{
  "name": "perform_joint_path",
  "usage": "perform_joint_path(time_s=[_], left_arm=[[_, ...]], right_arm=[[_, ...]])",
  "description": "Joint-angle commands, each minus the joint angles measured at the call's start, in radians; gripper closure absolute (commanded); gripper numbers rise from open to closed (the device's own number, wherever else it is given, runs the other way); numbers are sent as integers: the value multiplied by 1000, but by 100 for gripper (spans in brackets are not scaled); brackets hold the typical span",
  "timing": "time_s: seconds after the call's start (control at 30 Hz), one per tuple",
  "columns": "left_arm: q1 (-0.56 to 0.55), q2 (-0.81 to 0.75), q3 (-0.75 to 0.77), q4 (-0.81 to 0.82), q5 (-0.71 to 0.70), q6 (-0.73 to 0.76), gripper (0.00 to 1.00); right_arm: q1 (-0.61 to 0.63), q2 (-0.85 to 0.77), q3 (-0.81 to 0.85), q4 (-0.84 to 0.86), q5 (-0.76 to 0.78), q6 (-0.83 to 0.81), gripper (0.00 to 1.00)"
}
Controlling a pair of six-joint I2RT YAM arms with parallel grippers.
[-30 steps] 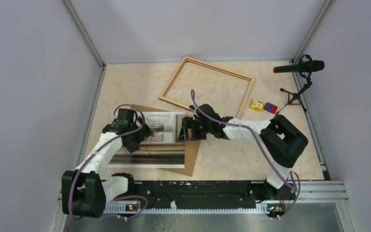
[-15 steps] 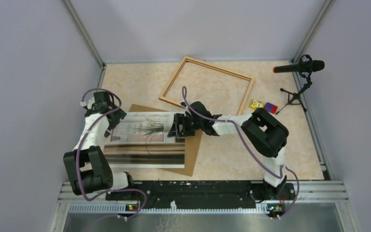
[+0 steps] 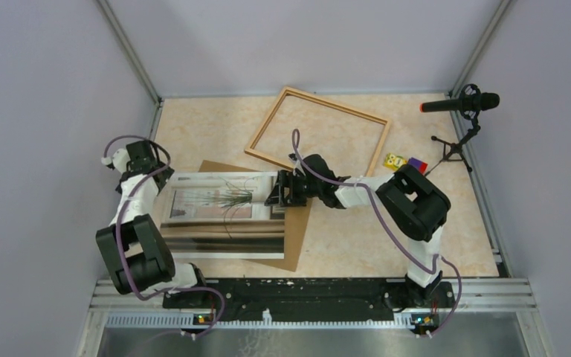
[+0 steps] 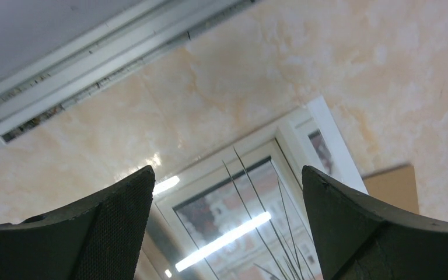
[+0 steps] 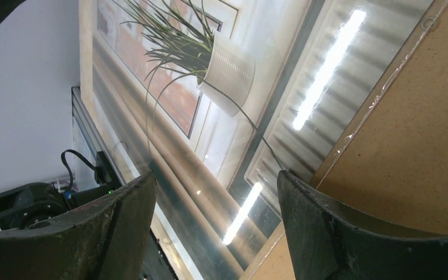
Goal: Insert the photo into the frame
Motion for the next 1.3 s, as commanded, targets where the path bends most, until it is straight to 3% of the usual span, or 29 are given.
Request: perform_joint_path(time_s=[0.0,0.3,0.43,0.7,1.27], left_arm=[[23,-2,11,129,-86,96,1],[107,258,111,115,259,183,1],[119,288,104,123,324,182,1],[119,277,29,193,620,167,1],[116,182,-52,275,752,115,1]], right_arm=[[-13,-23,2,-97,36,-43,24],[-72,-53,69,-149,2,-92,23],[-112,-37,88,-167,-3,-108,23],[-148,3,120,-171,-30,-122,23],[-208,19,99,-157,-29,-96,23]])
